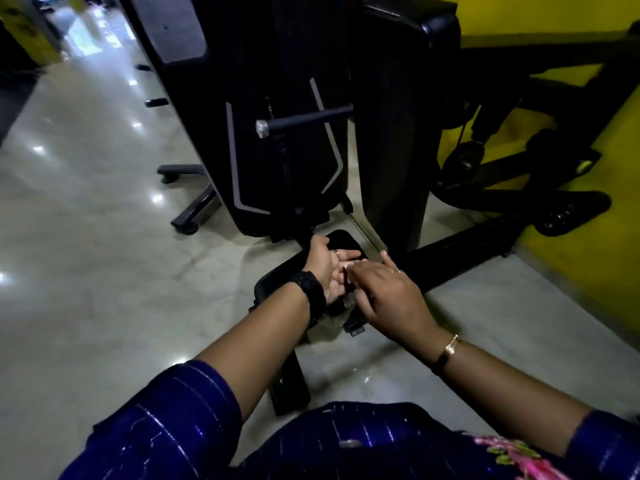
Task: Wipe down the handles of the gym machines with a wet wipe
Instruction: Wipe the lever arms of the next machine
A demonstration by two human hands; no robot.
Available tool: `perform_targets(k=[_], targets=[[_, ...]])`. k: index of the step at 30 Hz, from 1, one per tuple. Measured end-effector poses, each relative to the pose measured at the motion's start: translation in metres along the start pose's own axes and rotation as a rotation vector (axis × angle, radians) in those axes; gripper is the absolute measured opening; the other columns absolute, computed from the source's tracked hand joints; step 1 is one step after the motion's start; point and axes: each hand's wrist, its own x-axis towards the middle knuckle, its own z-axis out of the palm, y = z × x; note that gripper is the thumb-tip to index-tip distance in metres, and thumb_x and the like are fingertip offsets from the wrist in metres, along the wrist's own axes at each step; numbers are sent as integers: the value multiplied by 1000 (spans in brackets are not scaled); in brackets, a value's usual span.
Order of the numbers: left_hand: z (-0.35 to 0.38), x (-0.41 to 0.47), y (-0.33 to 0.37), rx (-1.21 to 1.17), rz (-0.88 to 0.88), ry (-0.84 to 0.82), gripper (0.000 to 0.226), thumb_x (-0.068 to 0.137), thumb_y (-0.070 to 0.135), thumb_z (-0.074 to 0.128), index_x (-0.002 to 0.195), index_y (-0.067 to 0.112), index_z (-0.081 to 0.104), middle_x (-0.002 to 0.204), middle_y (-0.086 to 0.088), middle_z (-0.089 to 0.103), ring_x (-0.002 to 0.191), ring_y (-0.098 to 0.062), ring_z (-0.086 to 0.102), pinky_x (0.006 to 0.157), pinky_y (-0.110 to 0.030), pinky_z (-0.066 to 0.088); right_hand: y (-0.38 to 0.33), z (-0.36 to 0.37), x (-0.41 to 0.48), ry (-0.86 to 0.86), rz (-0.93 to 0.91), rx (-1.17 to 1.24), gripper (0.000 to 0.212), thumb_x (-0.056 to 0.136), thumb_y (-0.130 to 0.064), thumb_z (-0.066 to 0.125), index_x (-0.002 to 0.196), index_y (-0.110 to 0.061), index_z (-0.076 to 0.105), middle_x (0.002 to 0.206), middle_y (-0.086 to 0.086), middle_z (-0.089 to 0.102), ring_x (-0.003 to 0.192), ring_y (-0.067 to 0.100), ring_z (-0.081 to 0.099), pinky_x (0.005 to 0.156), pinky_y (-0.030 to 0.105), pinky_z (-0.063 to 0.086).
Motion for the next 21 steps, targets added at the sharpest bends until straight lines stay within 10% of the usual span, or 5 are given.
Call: perform_targets(k=[11,18,21], targets=[[-21,17,3,86,-31,-181,66,97,41,15,135,0,50,131,-26,56,102,-30,61,88,-37,45,-32,25,-35,138,263,-204,45,93,-27,54,131,-3,55,135,12,55,130,24,48,112,42,34],[-20,40,23,203,-135,-220,68,95,43,17,126,-4,55,94,-18,64,66,-23,55,57,-25,43,-24,31,8,66,84,-289,13,80,-4,67,93,-7,66,95,8,65,101,27,63,116,39,25],[-14,51,31,183,-165,-286,64,96,39,18,127,-5,53,103,-28,66,88,-34,64,73,-37,48,-22,30,0,196,26,-288,15,93,-4,55,96,-2,69,98,11,67,100,26,62,112,40,35]])
